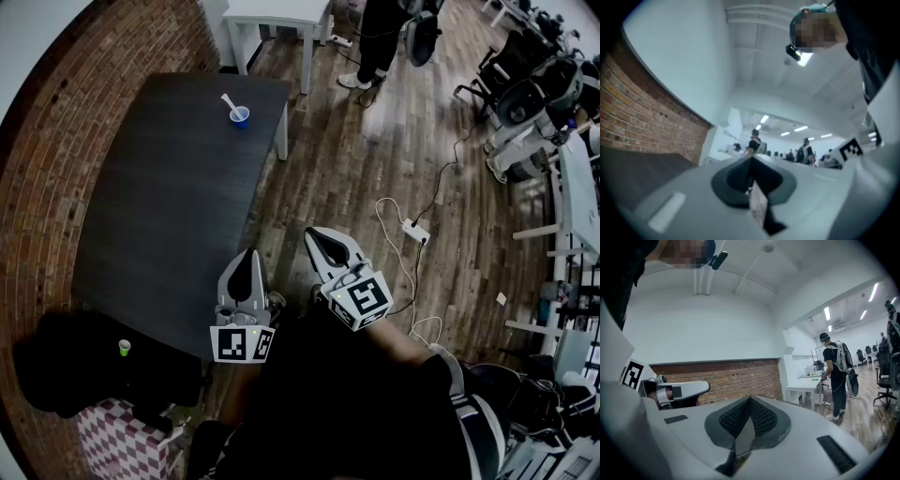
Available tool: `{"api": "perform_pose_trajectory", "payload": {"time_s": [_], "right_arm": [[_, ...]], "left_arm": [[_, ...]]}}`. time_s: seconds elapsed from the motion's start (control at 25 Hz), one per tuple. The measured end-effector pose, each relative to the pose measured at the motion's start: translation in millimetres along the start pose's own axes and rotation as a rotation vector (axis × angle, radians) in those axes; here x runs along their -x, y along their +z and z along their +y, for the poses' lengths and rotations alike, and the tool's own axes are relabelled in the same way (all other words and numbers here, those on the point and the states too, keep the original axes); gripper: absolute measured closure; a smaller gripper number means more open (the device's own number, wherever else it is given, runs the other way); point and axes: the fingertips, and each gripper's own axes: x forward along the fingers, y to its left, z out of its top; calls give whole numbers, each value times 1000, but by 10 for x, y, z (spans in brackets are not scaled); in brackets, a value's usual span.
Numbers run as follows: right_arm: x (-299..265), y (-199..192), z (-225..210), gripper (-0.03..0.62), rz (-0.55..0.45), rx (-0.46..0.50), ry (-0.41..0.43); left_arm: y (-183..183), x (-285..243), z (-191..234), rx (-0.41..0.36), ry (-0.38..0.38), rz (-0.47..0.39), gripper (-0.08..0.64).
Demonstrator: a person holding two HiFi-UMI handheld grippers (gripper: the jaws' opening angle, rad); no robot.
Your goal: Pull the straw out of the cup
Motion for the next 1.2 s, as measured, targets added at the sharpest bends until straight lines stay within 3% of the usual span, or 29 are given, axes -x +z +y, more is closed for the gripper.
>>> {"api": "perform_pose_trajectory", "payload": {"time_s": [0.76,1.2], "right_arm": [[236,13,-301,588,-10,-22,12],[248,-143,-648,586,20,-34,68]], "left_arm": [[-60,-170,-350,-5,7,-9,555],[-260,-361,-518,-20,65,18,555]]}}
